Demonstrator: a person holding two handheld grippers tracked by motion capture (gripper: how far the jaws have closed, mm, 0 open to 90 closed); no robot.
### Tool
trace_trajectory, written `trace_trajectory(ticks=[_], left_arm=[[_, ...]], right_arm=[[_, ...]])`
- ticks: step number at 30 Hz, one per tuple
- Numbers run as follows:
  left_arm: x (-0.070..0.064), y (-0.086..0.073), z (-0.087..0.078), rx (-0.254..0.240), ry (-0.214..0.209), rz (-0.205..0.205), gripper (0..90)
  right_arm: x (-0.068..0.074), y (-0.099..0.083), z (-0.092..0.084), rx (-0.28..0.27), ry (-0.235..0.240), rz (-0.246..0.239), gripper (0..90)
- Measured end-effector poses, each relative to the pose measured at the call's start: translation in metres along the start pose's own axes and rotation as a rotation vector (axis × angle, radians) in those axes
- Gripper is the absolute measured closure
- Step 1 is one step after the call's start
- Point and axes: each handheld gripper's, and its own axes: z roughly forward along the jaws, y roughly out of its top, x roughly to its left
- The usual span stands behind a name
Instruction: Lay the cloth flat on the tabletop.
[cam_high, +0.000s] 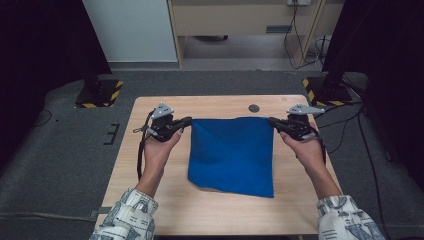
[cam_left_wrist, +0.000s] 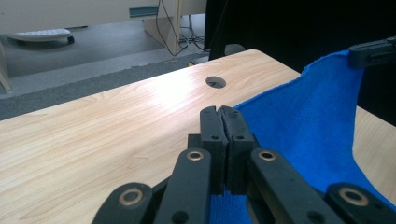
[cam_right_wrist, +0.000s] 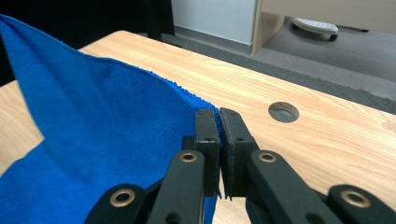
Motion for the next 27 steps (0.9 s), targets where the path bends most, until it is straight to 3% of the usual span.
trace_trajectory(ticks=[7, 19, 27], left_arm=[[0.007, -0.002, 0.005, 0.008, 0.021, -0.008, 88.8], [0.012, -0.002, -0.001, 0.007, 0.041, -0.003, 88.8], [0.019, 0.0, 0.016, 0.012, 0.052, -0.016, 88.8]], right_arm=[[-0.004, 0.004, 0.014, 0.009, -0.004, -0.005, 86.6], [0.004, 0.01, 0.034, 0.037, -0.013, -0.037, 86.6], [-0.008, 0.007, 0.045, 0.076, -0.05, -0.018, 86.6]])
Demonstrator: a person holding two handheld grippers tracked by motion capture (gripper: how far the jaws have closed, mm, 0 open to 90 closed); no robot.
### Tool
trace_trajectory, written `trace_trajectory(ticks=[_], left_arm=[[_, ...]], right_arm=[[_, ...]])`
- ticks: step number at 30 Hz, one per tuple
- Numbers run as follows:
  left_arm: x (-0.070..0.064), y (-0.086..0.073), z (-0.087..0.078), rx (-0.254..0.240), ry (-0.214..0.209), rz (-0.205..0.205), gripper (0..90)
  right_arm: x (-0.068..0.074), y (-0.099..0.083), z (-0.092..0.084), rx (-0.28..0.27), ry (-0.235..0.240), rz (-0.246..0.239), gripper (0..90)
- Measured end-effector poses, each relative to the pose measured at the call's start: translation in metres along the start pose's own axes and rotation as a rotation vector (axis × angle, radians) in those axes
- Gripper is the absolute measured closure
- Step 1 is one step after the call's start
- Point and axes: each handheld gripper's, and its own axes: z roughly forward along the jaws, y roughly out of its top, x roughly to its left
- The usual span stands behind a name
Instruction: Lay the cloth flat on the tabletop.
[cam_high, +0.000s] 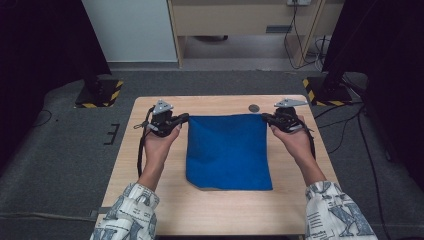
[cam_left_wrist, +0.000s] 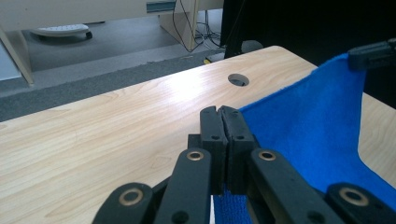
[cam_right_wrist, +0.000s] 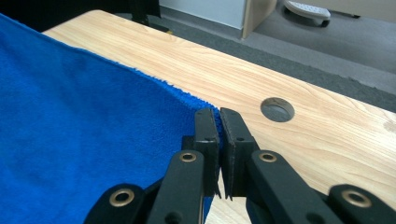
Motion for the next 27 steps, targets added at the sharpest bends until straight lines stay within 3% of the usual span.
trace_trajectory(ticks=[8, 15, 27], left_arm=[[0.0, 0.004, 0.016, 0.025, 0.022, 0.004, 88.8], [0.003, 0.004, 0.02, 0.027, 0.039, -0.002, 88.8], [0.016, -0.004, 0.034, 0.072, 0.055, -0.001, 88.8]], right_arm=[[-0.004, 0.006, 0.011, 0.03, -0.031, -0.022, 86.5], [-0.001, 0.013, 0.022, 0.039, -0.041, -0.036, 86.4], [-0.003, 0.009, 0.036, 0.056, -0.05, -0.018, 85.9]])
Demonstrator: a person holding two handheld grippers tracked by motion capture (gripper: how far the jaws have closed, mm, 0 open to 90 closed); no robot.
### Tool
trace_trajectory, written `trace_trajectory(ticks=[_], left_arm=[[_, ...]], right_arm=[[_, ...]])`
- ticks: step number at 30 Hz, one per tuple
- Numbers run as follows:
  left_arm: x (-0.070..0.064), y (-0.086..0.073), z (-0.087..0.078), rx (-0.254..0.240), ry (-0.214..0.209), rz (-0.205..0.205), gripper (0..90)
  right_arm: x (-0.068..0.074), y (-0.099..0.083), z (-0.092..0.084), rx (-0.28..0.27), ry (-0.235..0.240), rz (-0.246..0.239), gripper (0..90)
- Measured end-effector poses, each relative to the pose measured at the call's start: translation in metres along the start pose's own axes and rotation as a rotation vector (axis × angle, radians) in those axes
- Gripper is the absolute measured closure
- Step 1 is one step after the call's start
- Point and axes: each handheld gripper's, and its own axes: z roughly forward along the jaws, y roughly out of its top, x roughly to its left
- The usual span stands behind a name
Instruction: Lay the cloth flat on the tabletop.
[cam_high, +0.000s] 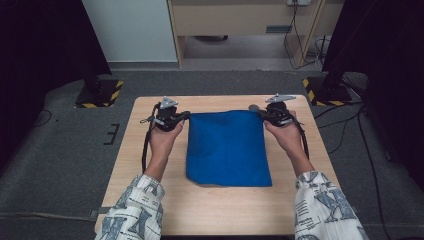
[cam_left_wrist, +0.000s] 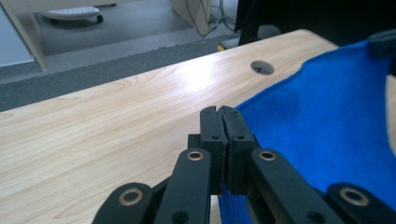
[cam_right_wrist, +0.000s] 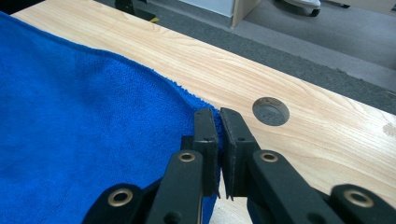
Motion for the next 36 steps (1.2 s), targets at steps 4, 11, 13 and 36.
trace_trajectory(ticks=[4, 11, 13, 36], left_arm=[[0.001, -0.001, 0.006, 0.008, 0.003, -0.005, 88.8], [0.001, -0.001, 0.016, 0.011, 0.011, -0.011, 88.8], [0.001, -0.002, 0.018, 0.014, 0.01, -0.015, 88.8], [0.007, -0.005, 0.029, -0.02, 0.07, -0.037, 41.9]], right_arm=[[-0.002, -0.003, 0.0, -0.001, -0.007, 0.01, 85.9], [-0.005, -0.008, 0.004, 0.011, -0.016, 0.023, 86.0], [-0.006, -0.009, 0.004, 0.011, -0.02, 0.032, 85.9], [-0.004, -0.007, 0.01, -0.024, -0.081, 0.066, 40.4]])
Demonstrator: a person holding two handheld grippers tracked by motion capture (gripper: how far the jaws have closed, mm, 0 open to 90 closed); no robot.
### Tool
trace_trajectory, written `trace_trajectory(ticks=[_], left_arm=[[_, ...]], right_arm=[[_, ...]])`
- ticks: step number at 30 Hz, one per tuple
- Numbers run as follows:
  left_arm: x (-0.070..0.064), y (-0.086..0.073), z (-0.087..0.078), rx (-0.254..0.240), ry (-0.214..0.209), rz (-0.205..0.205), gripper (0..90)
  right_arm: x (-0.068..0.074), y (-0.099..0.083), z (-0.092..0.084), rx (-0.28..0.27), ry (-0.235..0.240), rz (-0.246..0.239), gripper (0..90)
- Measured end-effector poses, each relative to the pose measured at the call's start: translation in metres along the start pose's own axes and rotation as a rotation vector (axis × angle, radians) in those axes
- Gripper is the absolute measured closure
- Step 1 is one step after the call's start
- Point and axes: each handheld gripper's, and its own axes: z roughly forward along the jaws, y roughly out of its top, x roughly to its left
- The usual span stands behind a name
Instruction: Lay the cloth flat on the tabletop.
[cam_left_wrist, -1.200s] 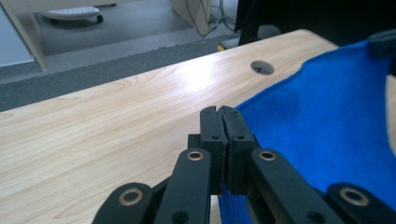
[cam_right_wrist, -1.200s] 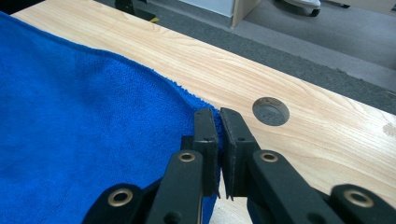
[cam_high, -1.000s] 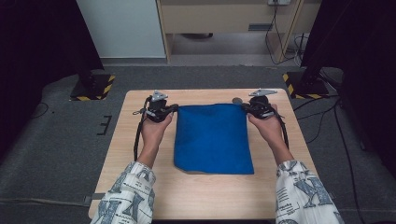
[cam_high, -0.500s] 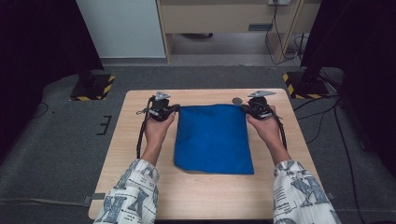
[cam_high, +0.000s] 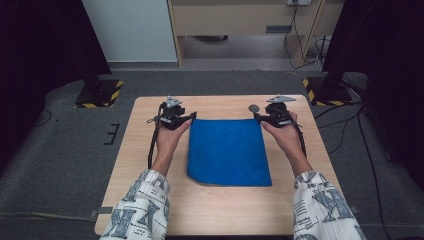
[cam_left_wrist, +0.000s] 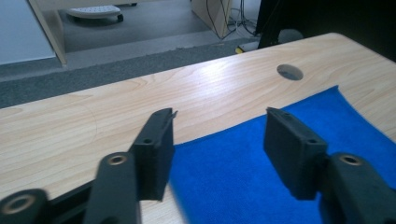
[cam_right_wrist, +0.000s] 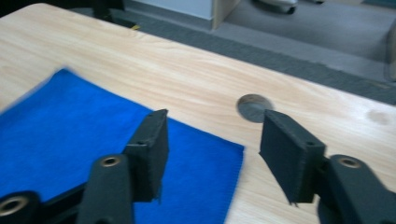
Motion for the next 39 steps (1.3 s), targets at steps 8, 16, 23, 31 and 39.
trace_trajectory(ticks=[8, 16, 23, 31, 39], left_arm=[[-0.003, 0.007, -0.019, -0.014, -0.008, 0.035, 31.0], [-0.007, 0.009, -0.032, -0.011, -0.061, 0.073, 23.0], [-0.014, 0.004, -0.039, -0.016, -0.086, 0.096, 17.8], [-0.014, -0.008, -0.039, -0.013, -0.112, 0.097, 12.7], [-0.015, -0.02, -0.043, -0.013, -0.133, 0.091, 9.0]], right_arm=[[0.0, 0.001, -0.016, -0.026, -0.007, 0.017, 33.5], [0.0, 0.002, -0.03, -0.044, 0.015, 0.037, 26.2], [0.007, -0.005, -0.035, -0.049, 0.042, 0.033, 22.9], [0.013, -0.014, -0.034, -0.033, 0.073, 0.022, 20.1], [0.021, -0.023, -0.034, -0.018, 0.097, 0.01, 19.0]])
